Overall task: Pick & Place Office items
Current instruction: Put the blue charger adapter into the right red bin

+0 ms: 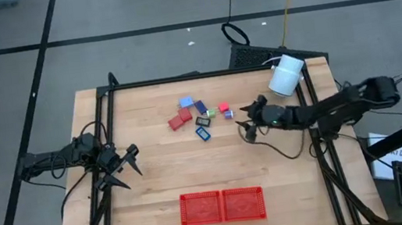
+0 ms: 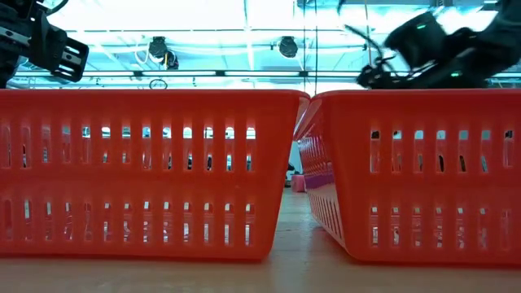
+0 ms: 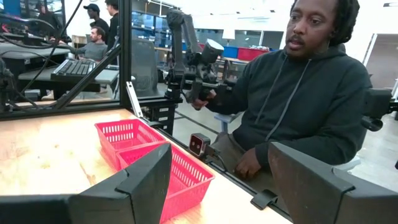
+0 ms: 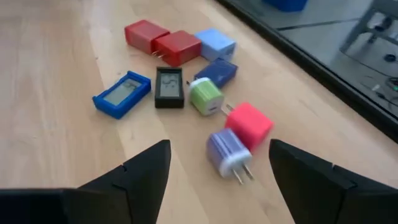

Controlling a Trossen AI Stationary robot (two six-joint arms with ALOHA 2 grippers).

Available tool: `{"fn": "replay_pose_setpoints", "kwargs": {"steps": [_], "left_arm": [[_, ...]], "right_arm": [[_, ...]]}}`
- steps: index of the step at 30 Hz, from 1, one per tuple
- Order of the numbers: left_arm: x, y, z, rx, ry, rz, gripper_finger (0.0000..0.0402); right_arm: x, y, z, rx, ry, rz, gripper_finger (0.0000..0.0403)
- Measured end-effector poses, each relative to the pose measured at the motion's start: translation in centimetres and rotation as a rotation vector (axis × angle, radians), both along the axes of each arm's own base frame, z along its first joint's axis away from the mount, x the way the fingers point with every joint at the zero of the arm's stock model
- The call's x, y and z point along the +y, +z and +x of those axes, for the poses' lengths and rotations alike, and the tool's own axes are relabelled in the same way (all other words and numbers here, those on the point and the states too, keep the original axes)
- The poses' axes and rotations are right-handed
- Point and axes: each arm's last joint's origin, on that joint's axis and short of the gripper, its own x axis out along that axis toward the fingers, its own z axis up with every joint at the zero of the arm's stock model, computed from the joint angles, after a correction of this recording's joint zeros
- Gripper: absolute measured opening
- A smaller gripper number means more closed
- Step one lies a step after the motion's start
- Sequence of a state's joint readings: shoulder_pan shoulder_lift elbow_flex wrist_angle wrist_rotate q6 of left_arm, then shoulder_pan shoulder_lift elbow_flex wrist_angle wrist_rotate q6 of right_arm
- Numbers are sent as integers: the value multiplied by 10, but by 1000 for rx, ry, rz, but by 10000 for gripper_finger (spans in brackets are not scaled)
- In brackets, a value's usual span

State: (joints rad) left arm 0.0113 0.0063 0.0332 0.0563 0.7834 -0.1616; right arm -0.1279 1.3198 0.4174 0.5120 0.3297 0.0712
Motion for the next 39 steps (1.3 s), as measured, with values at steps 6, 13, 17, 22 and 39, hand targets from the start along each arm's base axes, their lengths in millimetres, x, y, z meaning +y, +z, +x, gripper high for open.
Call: {"fn": "replay_pose_setpoints", "kwargs": {"steps": [6,13,17,22,39], "left_arm": [[0,0,0,0,0,0,271],[0,0,0,0,0,0,271],[0,0,0,0,0,0,271],[0,0,0,0,0,0,271],[0,0,0,0,0,0,271]], "right_arm": [[-24,-10,26,107,61,3,267],[-48,-23,33,189,29,-1,267],[-56,-30,32,185,52,49,267],[-56,-42,35,218,111,46,267],[-34,-45,44,192,195,48,254]]}}
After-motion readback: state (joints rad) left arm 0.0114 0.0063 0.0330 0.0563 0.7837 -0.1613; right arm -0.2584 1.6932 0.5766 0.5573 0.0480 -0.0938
